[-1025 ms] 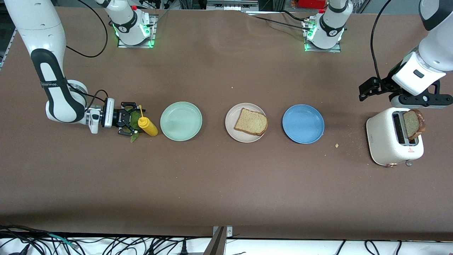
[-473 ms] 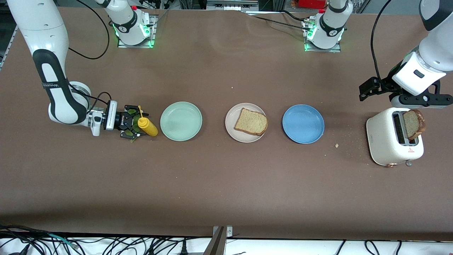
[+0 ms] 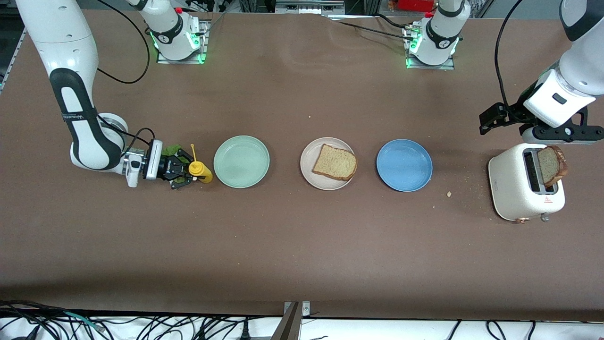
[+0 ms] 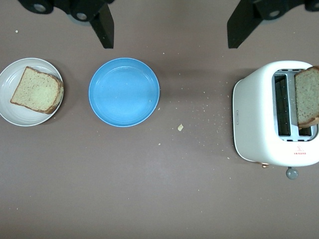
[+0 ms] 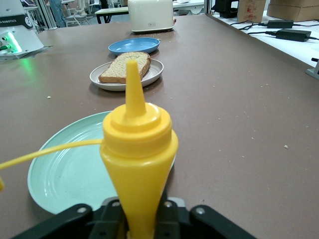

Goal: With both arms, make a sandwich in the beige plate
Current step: 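Lift the mustard bottle up with the right gripper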

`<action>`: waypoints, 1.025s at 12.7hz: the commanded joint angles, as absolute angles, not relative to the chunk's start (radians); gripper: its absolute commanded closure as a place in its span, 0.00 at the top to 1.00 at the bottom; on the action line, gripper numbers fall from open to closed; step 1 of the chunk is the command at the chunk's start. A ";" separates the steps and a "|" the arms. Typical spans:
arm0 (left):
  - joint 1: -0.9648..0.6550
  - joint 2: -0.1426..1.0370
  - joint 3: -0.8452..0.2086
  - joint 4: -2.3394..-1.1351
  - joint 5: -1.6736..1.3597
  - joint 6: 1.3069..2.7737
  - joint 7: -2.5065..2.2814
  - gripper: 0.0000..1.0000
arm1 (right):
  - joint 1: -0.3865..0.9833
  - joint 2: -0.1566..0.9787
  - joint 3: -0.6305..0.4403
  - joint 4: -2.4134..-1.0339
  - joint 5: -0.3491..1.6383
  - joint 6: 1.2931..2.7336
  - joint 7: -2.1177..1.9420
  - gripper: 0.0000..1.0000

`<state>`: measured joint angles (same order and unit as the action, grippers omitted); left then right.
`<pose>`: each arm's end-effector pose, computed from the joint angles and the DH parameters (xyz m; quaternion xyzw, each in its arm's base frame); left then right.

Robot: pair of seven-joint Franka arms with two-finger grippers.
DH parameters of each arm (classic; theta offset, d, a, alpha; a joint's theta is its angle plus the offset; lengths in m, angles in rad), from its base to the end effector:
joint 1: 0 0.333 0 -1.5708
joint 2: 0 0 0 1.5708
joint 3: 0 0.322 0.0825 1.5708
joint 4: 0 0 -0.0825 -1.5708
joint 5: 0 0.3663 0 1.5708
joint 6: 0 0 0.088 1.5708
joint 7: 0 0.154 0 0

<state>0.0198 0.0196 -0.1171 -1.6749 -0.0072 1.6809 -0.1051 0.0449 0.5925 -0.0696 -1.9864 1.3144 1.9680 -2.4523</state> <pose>0.5457 -0.0538 0.5349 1.0000 0.0043 -0.0072 0.0040 0.5668 0.0902 0.1513 -0.6375 -0.5803 -0.3498 0.3668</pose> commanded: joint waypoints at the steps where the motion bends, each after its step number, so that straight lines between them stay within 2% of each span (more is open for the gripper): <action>1: 0.014 0.008 -0.110 -1.683 0.015 1.672 -0.084 1.00 | 0.070 0.577 -0.064 -1.960 1.321 2.043 -2.419 0.00; 5: 0.014 0.008 -0.109 -1.683 0.015 1.671 -0.086 1.00 | 0.144 0.425 -0.064 -1.988 1.064 2.175 -2.057 0.00; 10: 0.014 0.008 -0.110 -1.683 0.015 1.667 -0.086 1.00 | 0.247 0.290 -0.075 -2.000 0.725 2.215 -1.586 0.00; 13: 0.014 0.008 -0.110 -1.683 0.015 1.667 -0.086 1.00 | 0.383 0.252 -0.129 -1.994 0.493 2.214 -1.250 0.00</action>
<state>0.0200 0.0196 -0.1170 -1.6749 -0.0071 1.6759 -0.1051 0.2932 0.2993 -0.0876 -1.9633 0.6009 2.1958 -1.4250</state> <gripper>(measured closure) 0.000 0.952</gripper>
